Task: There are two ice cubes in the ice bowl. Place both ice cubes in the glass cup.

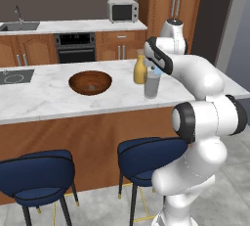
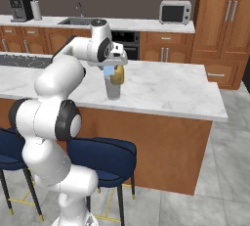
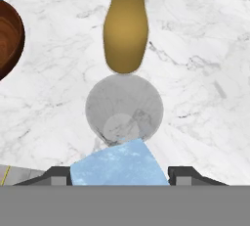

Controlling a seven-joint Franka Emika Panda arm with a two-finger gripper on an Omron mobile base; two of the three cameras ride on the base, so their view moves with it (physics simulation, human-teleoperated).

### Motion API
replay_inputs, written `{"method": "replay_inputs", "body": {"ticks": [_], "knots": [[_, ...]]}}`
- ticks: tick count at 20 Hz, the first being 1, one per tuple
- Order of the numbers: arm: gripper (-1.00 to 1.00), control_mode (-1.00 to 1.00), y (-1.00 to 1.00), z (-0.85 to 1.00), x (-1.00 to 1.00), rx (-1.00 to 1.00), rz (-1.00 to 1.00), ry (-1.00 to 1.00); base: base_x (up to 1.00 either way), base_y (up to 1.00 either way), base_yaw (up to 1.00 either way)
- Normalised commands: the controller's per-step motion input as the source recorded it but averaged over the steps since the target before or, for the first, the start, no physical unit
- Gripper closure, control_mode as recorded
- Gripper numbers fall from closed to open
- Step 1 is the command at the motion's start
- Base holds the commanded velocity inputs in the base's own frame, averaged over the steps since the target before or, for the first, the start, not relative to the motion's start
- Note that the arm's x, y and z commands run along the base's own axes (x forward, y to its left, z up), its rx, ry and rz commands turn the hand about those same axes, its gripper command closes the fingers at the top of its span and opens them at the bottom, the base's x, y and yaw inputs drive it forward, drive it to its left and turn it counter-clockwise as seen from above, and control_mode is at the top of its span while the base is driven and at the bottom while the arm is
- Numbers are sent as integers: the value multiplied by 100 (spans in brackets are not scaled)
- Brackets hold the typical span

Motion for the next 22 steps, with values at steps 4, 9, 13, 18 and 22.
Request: {"method": "replay_inputs", "body": {"ticks": [4, 9, 13, 18, 22], "knots": [[100, -100, 0, 0, -13, 0, 0, 0, 0, 0, 0], [100, -100, 0, 0, 21, 0, 0, 0, 0, 0, 0], [100, -100, 8, 0, 24, 0, 0, 0, 0, 0, 0], [100, -100, 8, -9, 9, 0, 0, 0, 0, 0, 0], [100, -100, 0, -19, 0, 0, 0, 0, 0, 0, 0]]}}
